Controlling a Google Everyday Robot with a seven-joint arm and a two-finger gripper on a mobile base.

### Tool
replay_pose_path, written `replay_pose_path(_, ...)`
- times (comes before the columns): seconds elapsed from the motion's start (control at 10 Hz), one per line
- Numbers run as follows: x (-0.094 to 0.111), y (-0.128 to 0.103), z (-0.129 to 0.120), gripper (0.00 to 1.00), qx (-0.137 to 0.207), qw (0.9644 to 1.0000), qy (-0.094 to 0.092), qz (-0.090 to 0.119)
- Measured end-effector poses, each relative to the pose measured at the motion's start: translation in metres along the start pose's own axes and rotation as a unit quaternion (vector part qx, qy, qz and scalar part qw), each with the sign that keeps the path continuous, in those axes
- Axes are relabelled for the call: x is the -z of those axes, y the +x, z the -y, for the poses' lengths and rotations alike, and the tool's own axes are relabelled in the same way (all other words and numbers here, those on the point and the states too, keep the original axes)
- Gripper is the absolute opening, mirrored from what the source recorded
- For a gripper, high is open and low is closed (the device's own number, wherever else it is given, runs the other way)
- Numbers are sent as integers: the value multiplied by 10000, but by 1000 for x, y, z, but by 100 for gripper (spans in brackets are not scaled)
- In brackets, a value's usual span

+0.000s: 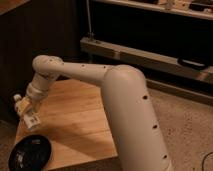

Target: Place the bottle in the ceramic bowl

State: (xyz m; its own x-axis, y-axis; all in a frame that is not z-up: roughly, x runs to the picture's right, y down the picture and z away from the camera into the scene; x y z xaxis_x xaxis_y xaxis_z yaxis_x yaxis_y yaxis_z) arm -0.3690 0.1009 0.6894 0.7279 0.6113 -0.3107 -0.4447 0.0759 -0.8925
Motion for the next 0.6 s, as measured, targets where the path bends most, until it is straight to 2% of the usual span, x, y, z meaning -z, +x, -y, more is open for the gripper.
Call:
replay_pose_path(0.2, -4, 8, -14, 0, 517, 9984, -165, -146)
replay_pose_path(0.3, -4, 13, -23, 0, 813, 9962, -207, -216)
replay_pose_path(0.6, -6, 27, -41, 0, 1500, 9883, 10, -270)
